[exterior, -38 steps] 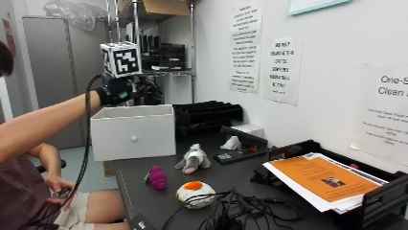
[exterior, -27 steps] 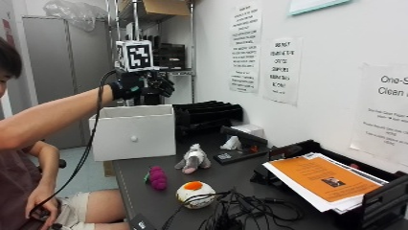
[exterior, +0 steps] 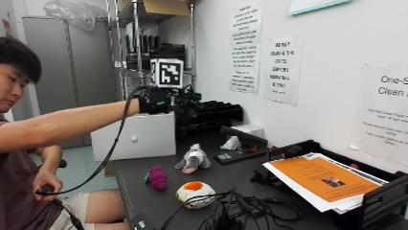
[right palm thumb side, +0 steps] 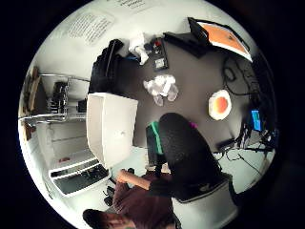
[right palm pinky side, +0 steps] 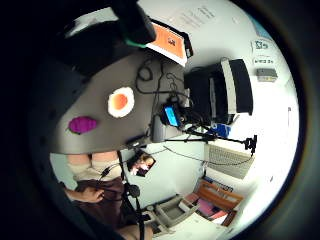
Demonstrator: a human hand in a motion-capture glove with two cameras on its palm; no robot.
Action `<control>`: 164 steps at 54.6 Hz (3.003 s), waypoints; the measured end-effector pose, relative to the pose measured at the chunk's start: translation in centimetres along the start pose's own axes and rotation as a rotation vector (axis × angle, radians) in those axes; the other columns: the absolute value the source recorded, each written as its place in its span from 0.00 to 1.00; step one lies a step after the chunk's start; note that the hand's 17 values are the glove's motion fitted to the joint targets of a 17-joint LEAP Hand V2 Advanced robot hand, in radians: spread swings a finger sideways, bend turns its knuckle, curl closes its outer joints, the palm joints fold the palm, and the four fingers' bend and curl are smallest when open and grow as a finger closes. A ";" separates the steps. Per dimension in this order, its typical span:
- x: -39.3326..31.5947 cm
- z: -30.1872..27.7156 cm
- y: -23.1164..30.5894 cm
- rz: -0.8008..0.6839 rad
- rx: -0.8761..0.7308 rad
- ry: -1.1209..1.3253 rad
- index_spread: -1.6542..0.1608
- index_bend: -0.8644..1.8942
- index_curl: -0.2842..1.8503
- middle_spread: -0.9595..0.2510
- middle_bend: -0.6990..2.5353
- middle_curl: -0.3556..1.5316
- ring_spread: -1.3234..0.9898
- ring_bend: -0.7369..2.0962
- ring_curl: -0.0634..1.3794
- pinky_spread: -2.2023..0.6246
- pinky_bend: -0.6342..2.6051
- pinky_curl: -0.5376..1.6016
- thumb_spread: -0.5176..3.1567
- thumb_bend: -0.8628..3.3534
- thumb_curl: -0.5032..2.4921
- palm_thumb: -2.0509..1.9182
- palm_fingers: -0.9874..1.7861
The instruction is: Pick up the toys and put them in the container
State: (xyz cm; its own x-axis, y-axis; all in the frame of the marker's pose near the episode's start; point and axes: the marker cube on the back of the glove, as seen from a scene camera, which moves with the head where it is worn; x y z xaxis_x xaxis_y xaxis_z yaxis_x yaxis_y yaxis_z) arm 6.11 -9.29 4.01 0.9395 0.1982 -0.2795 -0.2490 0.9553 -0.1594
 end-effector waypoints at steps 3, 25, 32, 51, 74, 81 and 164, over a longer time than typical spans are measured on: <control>0.1 1.9 -1.1 -0.003 -0.025 -0.004 0.79 0.31 0.16 0.79 0.25 0.29 0.58 0.45 0.19 0.79 0.54 0.43 0.52 0.20 0.23 0.51 0.24; 1.6 25.0 -6.1 0.133 -0.323 -0.038 0.77 0.34 0.17 0.79 0.25 0.29 0.60 0.42 0.19 0.80 0.55 0.43 0.48 0.19 0.24 0.49 0.24; 1.8 28.8 -6.3 0.215 -0.189 -0.077 0.77 0.36 0.18 0.80 0.24 0.28 0.60 0.40 0.19 0.80 0.55 0.43 0.47 0.19 0.23 0.49 0.25; 2.3 28.6 -6.3 0.239 0.189 -0.062 0.76 0.40 0.24 0.66 0.34 0.32 0.49 0.60 0.30 0.70 0.51 0.41 0.54 0.23 0.25 0.56 0.65; -1.9 16.6 -5.8 0.176 -0.013 -0.092 0.73 0.64 0.40 0.55 0.56 0.50 0.44 0.74 0.45 0.66 0.54 0.47 0.41 0.25 0.37 0.66 0.78; -5.8 8.0 -4.7 0.005 0.097 -0.124 0.73 0.68 0.45 0.56 0.59 0.54 0.44 0.76 0.47 0.66 0.55 0.49 0.39 0.25 0.39 0.66 0.75; -37.6 -10.3 0.2 -0.448 0.051 0.180 0.78 0.32 0.25 0.81 0.24 0.35 0.60 0.40 0.23 0.80 0.52 0.45 0.45 0.18 0.29 0.48 0.20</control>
State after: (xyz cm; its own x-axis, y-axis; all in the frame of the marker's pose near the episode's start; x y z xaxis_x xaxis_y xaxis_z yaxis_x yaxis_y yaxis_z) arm -31.70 -18.85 4.73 0.8948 -0.2720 -0.3539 0.1869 0.9483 -0.2564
